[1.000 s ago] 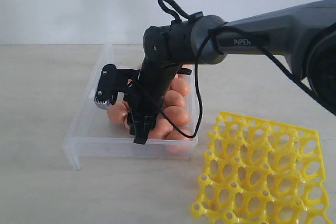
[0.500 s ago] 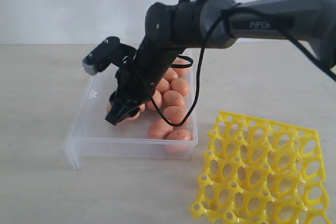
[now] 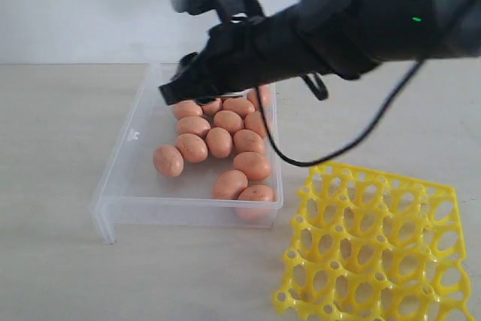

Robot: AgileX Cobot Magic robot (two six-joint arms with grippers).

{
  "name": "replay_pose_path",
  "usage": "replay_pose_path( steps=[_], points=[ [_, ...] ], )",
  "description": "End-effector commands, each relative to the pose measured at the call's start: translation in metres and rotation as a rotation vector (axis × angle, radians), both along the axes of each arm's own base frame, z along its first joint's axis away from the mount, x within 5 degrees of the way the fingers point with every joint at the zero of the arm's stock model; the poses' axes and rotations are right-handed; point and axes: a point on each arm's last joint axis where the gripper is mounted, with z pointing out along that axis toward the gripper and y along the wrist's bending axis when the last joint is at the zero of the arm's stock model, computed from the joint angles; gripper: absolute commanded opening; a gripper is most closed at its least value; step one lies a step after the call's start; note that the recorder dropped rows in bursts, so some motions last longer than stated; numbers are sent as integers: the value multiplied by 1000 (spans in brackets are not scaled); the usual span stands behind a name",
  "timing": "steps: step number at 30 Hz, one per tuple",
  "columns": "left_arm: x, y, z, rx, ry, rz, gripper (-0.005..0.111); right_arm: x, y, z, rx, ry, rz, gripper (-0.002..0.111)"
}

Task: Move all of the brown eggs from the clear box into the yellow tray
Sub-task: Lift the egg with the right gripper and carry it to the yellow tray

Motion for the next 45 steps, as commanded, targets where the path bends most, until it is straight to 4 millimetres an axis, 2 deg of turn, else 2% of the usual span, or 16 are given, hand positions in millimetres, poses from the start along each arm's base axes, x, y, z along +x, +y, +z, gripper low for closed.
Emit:
replay_pose_path(
  steps=[1,6,8,10,13,16,20,21,25,27,30,32,34,38,45],
  points=[
    [0,0,-1,2,-5,1,4,-38,-58,6,-22,-164,-300,0],
    [0,0,-1,2,-5,1,4,-88,-131,15,117,-448,-800,0],
    [0,0,-1,2,-5,1,4,-105,-153,17,162,-569,-960,0],
    [0,0,-1,2,-5,1,4,-117,-167,17,178,-659,-1067,0],
    [0,0,-1,2,-5,1,4,-119,-176,16,166,-696,-1113,0],
    [0,0,-1,2,-5,1,4,-108,-178,13,210,-649,-1009,0],
    [0,0,-1,2,-5,1,4,-89,-175,10,170,-556,-607,0],
    [0,0,-1,2,-5,1,4,-85,-177,9,159,-519,-527,0],
    [0,0,-1,2,-5,1,4,-66,-198,2,249,-350,-404,0],
    [0,0,-1,2,-5,1,4,-57,-205,-6,334,-220,-296,0],
    [0,0,-1,2,-5,1,4,-48,-202,-26,415,-23,-9,0],
    [0,0,-1,2,-5,1,4,-44,-197,-39,475,85,123,0],
    [0,0,-1,2,-5,1,4,-40,-195,-56,490,177,197,0],
    [0,0,-1,2,-5,1,4,-40,-192,-83,458,259,240,0],
    [0,0,-1,2,-5,1,4,-35,-175,-95,324,211,284,0]
  ],
)
